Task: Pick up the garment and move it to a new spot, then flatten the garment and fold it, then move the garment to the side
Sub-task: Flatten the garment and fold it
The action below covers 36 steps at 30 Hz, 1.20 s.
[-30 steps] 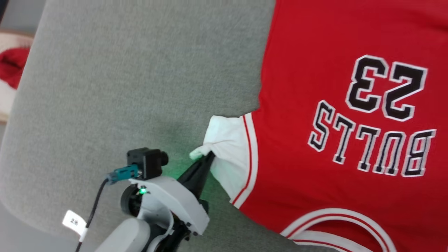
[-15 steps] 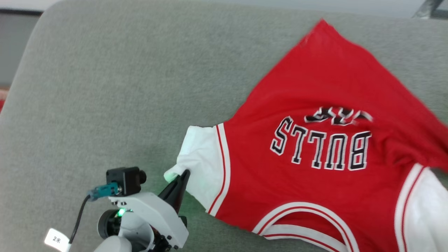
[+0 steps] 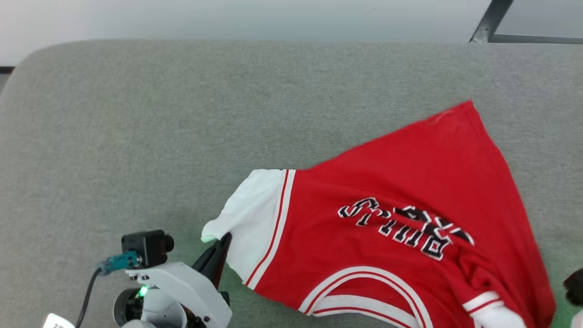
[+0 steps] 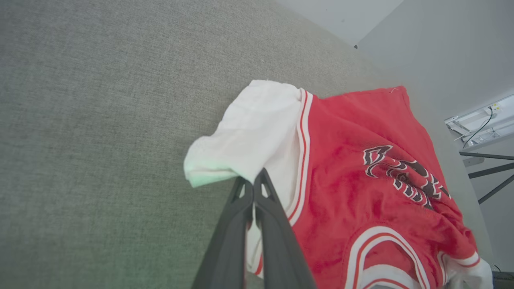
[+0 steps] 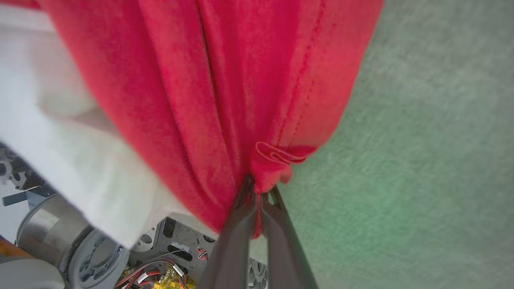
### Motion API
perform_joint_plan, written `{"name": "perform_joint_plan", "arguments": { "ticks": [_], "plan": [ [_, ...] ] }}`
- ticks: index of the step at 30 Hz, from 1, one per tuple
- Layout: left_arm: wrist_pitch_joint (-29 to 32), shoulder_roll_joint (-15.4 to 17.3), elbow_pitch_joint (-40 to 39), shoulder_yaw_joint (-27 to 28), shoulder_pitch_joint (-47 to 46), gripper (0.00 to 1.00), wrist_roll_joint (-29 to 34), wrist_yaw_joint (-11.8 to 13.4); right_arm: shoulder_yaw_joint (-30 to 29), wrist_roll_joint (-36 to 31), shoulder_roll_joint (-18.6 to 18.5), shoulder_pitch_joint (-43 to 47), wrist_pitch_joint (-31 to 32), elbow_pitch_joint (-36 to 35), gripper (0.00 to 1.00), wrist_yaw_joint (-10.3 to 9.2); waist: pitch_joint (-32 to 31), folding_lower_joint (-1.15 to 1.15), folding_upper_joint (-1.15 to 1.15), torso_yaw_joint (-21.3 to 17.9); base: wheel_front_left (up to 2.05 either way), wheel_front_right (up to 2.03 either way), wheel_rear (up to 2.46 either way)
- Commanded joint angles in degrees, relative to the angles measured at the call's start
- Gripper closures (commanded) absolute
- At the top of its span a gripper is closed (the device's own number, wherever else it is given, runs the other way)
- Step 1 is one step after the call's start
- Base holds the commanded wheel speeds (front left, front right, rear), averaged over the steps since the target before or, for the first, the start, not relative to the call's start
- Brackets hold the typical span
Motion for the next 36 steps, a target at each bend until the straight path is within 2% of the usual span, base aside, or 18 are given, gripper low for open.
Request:
{"name": "perform_joint_plan", "arguments": {
  "ticks": [1,3,4,5,6,8,13,16,19,22,30,36],
  "plan": [
    [-0.34,0.11,-0.11,0.24,0.65,1.0,-0.35,0.21,0.01,-1.55,1.74,2.73,1.26,-1.02,1.0,0.02,-0.58,0.0,0.0,-0.98,0.0,0.0,0.0],
    [-0.3,0.26,-0.08,0.29,0.82,1.0,-0.35,0.32,-1.72,-2.99,3.06,3.73,1.93,-2.81,1.0,0.02,-0.86,0.0,0.0,-1.37,0.0,0.0,0.0],
    [-0.23,0.25,-0.07,0.19,0.94,1.0,-0.38,0.29,-3.06,-4.37,3.49,3.93,1.83,-3.79,0.89,0.02,-1.01,0.0,0.0,-1.45,0.0,0.0,0.0],
    [-0.18,0.2,-0.06,0.08,1.07,1.0,-0.44,0.27,-4.98,-5.87,4.07,3.69,1.23,-4.58,0.22,0.01,-1.15,0.0,0.0,-1.48,0.0,0.0,0.0],
    [-0.11,0.15,-0.03,-0.09,1.08,1.0,-0.45,0.14,-6.48,-6.99,4.25,3.74,1.25,-5.63,0.0,0.01,-1.3,0.0,0.0,-1.44,0.0,0.0,0.0],
    [-0.12,0.02,-0.02,-0.28,1.1,1.0,-0.4,0.03,-9.69,-7.67,4.52,4.45,2.44,-8.78,0.0,0.01,-1.69,0.0,0.0,-1.31,0.0,0.0,0.0],
    [-0.4,-0.51,-0.22,-0.74,1.34,1.0,-0.41,-0.13,-22.63,-9.42,3.02,1.66,5.67,-15.8,0.0,0.01,-2.26,0.0,0.0,-0.26,0.0,0.0,0.0],
    [-0.51,-0.96,-0.15,-1.19,1.2,1.0,-0.44,-0.46,-26.1,-11.05,3.29,-3.62,5.57,-16.89,0.0,0.02,-2.06,0.0,0.0,0.7,0.0,0.0,0.0],
    [-0.46,-1.46,0.22,-1.58,0.16,1.0,-0.27,-1.04,-23.65,-12.68,5.1,-11.34,4.42,-14.26,0.0,0.01,-1.44,0.0,0.0,1.83,0.0,0.0,0.0],
    [-0.22,-2.04,0.54,-2.16,-1.11,1.0,0.03,-1.58,-17.8,-14.18,6.77,-19.43,4.82,-9.55,0.0,0.01,-0.42,0.0,0.0,3.2,0.0,0.0,0.0],
    [-0.29,-3.2,0.98,-3.03,-4.25,1.0,0.86,-2.4,-6.47,-18.23,11.48,-39.71,3.49,11.12,0.0,-0.01,5.32,0.0,0.0,6.76,0.0,0.0,0.0],
    [-0.69,-4.42,2.22,-3.58,-6.54,1.0,1.31,-3.38,0.13,-18.27,12.21,-46.99,1.92,23.82,0.0,0.0,8.02,0.0,0.0,8.98,0.0,0.0,0.0]
  ]
}}
